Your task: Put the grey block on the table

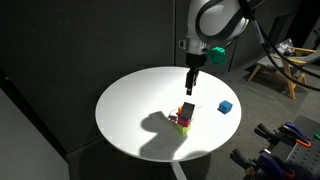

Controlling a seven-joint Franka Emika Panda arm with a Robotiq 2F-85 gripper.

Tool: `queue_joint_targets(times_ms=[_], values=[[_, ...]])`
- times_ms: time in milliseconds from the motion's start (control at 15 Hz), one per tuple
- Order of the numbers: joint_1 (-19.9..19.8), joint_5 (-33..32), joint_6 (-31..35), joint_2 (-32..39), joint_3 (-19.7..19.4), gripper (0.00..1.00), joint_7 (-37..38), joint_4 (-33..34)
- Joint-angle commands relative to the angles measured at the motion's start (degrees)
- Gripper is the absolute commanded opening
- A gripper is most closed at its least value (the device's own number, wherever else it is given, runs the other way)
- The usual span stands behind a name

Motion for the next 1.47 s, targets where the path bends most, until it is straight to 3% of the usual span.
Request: queue_joint_targets(times_ms=[0,1133,1400], values=[[-0.54,-0.13,-0.15,0.01,0.56,1.0,0.13,0.1],[1.04,-1.65,1.07,2.86,2.41,1.0,0.04,1.23],[1.43,-5.55,4.34,3.61,1.85,1.0,2.61,0.31]])
